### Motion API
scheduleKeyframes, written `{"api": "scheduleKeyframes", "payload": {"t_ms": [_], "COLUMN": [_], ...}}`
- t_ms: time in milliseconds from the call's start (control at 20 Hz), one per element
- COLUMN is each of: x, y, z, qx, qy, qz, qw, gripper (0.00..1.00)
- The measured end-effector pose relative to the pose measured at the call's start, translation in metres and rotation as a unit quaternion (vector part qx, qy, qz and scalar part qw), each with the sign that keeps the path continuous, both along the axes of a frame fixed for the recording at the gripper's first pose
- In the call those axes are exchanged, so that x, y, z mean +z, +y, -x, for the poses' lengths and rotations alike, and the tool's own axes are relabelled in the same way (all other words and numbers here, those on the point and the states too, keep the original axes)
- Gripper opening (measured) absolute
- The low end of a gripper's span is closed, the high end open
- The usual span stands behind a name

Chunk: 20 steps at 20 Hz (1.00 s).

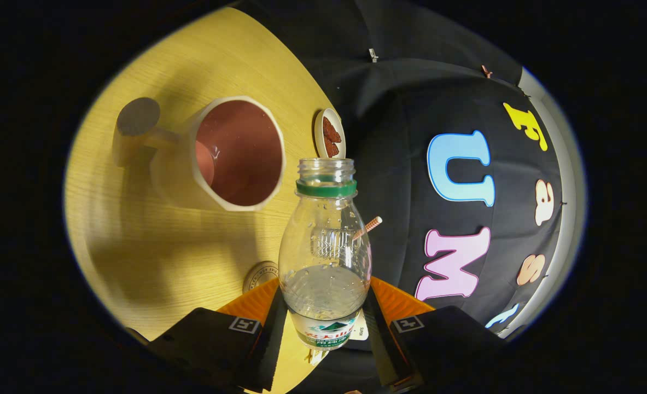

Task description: Take the bottle from table, then pour the juice into the cup, finally place the bottle on the coaster

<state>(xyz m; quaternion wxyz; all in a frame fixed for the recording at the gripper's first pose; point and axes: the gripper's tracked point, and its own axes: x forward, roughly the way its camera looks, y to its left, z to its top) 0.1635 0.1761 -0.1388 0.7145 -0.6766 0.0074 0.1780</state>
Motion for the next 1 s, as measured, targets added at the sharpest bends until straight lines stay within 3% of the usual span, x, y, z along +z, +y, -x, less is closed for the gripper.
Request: {"api": "scheduleKeyframes", "payload": {"t_ms": [1000], "x": [0.005], "y": [0.016], "z": [-0.009], "qx": [0.046], "qy": [-0.035], "qz": [0.109], "qw": [0.992], "gripper": [0.73]}}
